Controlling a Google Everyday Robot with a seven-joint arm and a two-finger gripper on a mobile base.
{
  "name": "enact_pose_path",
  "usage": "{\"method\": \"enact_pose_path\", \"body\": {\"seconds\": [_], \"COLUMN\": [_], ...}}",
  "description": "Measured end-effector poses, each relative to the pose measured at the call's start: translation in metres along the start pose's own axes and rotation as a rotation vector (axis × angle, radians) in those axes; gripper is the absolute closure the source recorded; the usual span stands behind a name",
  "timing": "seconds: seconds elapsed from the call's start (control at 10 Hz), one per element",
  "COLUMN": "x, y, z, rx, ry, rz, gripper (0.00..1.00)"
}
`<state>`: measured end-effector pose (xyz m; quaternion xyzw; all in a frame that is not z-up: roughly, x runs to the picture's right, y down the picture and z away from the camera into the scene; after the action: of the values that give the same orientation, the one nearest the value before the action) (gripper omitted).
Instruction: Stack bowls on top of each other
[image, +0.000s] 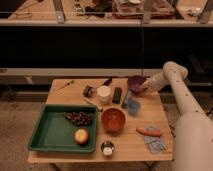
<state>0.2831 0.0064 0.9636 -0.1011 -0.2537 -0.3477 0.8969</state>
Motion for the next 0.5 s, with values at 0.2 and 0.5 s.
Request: {"method": "enact_pose_path", "body": {"seconds": [0.2, 0.5], "x": [0.001, 0.002], "y": [0.000, -0.002], "z": [0.003, -0.010], "rx": [0.000, 0.036], "ry": [-0.001, 0.014], "rz": [0.016, 0.031], "gripper": [0.76, 0.97]}}
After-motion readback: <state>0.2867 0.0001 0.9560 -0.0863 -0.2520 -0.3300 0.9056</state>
